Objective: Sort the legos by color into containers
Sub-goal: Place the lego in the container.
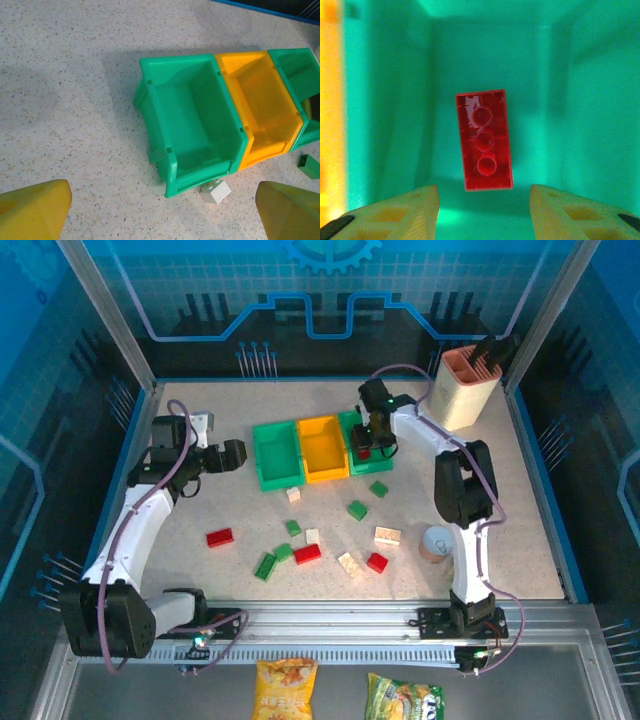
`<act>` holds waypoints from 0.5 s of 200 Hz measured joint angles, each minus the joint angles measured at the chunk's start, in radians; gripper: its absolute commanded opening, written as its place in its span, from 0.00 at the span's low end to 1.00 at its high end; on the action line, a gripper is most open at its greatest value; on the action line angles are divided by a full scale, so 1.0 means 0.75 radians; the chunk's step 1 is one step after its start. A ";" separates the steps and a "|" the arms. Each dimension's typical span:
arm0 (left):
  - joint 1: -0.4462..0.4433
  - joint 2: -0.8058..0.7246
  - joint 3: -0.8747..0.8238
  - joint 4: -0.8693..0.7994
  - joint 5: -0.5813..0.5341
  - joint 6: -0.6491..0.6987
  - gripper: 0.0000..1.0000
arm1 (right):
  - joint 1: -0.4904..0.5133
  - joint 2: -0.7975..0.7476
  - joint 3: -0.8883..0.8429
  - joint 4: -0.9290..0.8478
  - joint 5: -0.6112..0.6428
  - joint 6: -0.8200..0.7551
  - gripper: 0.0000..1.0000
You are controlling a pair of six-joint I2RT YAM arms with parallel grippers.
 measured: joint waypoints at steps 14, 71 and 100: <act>-0.001 0.014 0.000 -0.025 -0.002 0.003 0.96 | 0.000 -0.084 -0.041 0.010 -0.020 0.011 0.51; -0.116 0.048 0.056 -0.207 -0.051 0.004 0.90 | 0.009 -0.306 -0.221 0.055 -0.112 0.052 0.51; -0.205 0.050 0.061 -0.278 -0.051 -0.068 0.80 | 0.011 -0.362 -0.326 0.079 -0.146 0.056 0.51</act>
